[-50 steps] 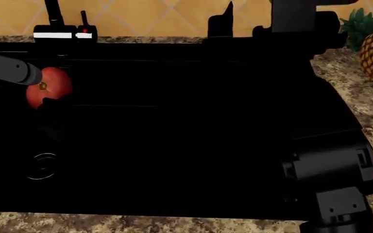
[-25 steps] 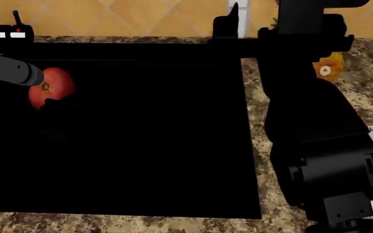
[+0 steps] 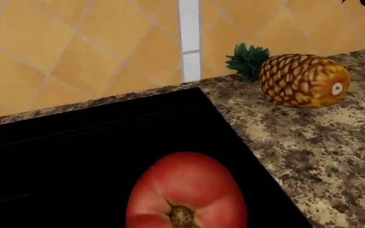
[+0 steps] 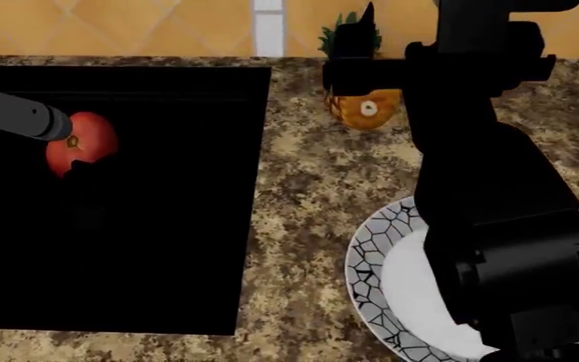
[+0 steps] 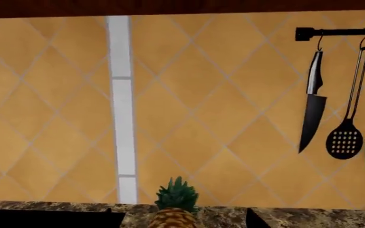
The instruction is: Pick the tomato from the sink and place it on the plate located on the counter
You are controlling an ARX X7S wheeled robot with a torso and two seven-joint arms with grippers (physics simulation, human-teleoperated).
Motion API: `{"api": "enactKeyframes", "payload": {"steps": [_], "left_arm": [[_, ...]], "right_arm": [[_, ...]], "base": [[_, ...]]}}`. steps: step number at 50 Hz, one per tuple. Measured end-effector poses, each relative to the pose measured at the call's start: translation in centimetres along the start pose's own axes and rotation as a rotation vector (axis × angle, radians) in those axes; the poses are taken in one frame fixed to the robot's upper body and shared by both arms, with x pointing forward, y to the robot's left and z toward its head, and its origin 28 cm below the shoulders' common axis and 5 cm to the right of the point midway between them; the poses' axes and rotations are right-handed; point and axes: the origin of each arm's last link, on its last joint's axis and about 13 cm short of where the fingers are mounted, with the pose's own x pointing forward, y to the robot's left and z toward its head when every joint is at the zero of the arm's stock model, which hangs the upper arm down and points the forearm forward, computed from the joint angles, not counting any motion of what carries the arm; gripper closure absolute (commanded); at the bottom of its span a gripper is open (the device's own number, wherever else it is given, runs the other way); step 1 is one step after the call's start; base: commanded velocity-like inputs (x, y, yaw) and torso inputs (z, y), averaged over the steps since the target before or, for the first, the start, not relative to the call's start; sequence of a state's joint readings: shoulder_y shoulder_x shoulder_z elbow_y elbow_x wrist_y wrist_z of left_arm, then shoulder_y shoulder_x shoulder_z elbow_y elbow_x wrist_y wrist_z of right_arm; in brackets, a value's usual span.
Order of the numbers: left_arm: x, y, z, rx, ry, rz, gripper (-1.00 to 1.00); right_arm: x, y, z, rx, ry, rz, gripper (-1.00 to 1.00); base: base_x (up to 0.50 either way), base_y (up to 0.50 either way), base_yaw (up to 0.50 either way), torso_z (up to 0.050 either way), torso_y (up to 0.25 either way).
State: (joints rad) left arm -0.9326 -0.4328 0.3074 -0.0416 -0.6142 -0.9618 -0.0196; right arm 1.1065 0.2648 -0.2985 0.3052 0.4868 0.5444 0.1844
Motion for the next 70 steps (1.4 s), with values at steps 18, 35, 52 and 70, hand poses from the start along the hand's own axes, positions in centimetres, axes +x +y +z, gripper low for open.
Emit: {"api": "enactKeyframes", "payload": {"steps": [18,35,52,70], "left_arm": [[-0.03,-0.07,0.03,0.008,-0.001,0.001,1.0],[-0.06,-0.1,0.04,0.01,-0.005,-0.002,1.0],[-0.18,-0.16,0.09,0.011,-0.006,-0.004,1.0],[-0.18,-0.13,-0.07,0.013,0.004,-0.007,1.0]], "right_arm": [[-0.18,-0.09,0.14,0.003,-0.002,-0.003,-1.0],[-0.31,-0.15,0.05,0.01,0.0,-0.006,-1.0],[-0.41,-0.16,-0.02,0.012,0.001,-0.006,-1.0],[-0.5,-0.16,-0.06,0.008,0.0,-0.003,-1.0]], "base": [[0.0,-0.5,0.0,0.0,0.0],[-0.05,-0.5,0.0,0.0,0.0],[-0.06,-0.5,0.0,0.0,0.0],[-0.01,-0.06,0.0,0.0,0.0]]}}
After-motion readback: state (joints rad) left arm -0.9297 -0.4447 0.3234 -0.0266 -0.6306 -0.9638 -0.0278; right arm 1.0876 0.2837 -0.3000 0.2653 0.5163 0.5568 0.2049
